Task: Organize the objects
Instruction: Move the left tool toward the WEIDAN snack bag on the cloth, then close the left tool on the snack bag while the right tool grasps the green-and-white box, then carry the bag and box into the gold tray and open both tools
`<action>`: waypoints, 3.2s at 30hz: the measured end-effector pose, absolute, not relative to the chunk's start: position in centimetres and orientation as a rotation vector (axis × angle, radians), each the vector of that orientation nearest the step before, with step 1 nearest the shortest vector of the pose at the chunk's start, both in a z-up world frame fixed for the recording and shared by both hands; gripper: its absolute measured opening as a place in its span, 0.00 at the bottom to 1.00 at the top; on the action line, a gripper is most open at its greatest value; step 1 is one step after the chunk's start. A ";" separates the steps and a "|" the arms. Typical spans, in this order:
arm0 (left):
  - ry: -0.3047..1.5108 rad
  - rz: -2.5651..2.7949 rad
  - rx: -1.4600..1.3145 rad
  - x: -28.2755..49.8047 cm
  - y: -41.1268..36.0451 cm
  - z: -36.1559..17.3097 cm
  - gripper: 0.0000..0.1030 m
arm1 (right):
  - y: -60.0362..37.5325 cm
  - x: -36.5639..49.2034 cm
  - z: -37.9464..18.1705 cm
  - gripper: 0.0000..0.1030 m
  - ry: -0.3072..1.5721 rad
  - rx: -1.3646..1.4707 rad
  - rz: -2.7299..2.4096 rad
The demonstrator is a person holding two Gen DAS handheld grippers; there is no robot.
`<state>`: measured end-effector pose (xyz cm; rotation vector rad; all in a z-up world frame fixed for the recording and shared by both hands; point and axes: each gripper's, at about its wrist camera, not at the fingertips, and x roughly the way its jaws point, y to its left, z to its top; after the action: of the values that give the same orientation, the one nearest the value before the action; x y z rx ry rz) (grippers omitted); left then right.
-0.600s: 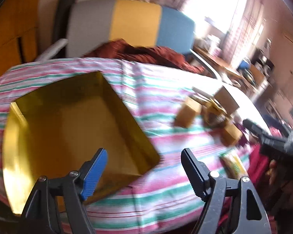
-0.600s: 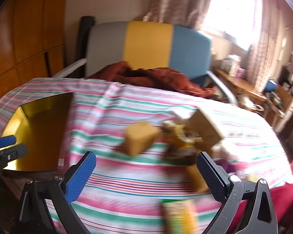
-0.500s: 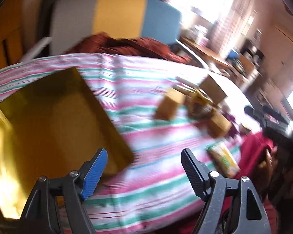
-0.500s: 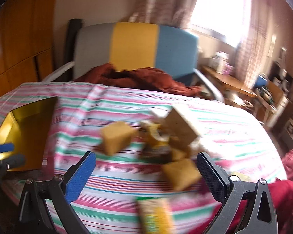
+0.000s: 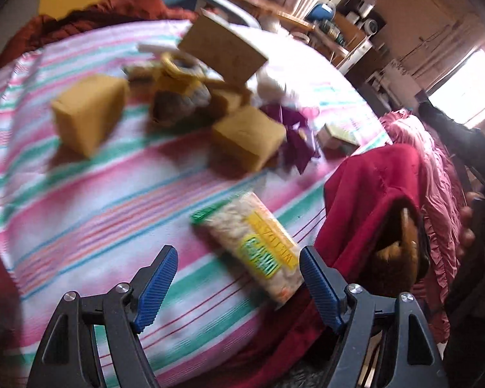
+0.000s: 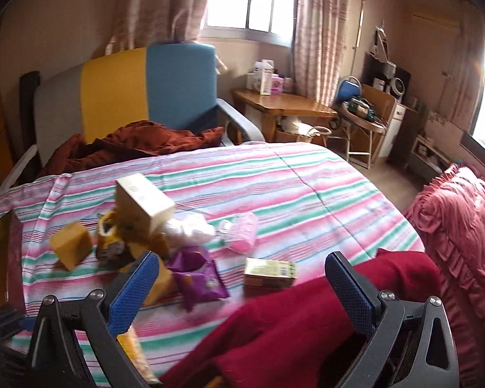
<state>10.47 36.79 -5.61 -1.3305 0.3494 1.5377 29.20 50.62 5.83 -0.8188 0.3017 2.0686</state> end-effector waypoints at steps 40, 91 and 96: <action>0.411 1.585 -1.077 10.7 35.6 -6.6 0.13 | 61.9 25.7 -4.1 0.71 0.559 -1.495 1.853; -0.055 2.501 -1.298 -3.2 1.1 -1.5 0.54 | 23.4 -7.2 1.8 0.74 0.532 -1.548 2.980; -0.108 2.558 -1.285 -2.8 -0.1 -1.6 0.55 | 20.8 -8.9 1.9 0.98 0.669 -1.494 3.009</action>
<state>-2.85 -0.08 -1.59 -1.2851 -0.1084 2.5581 -8.90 20.84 1.88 -1.4944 0.6691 3.0087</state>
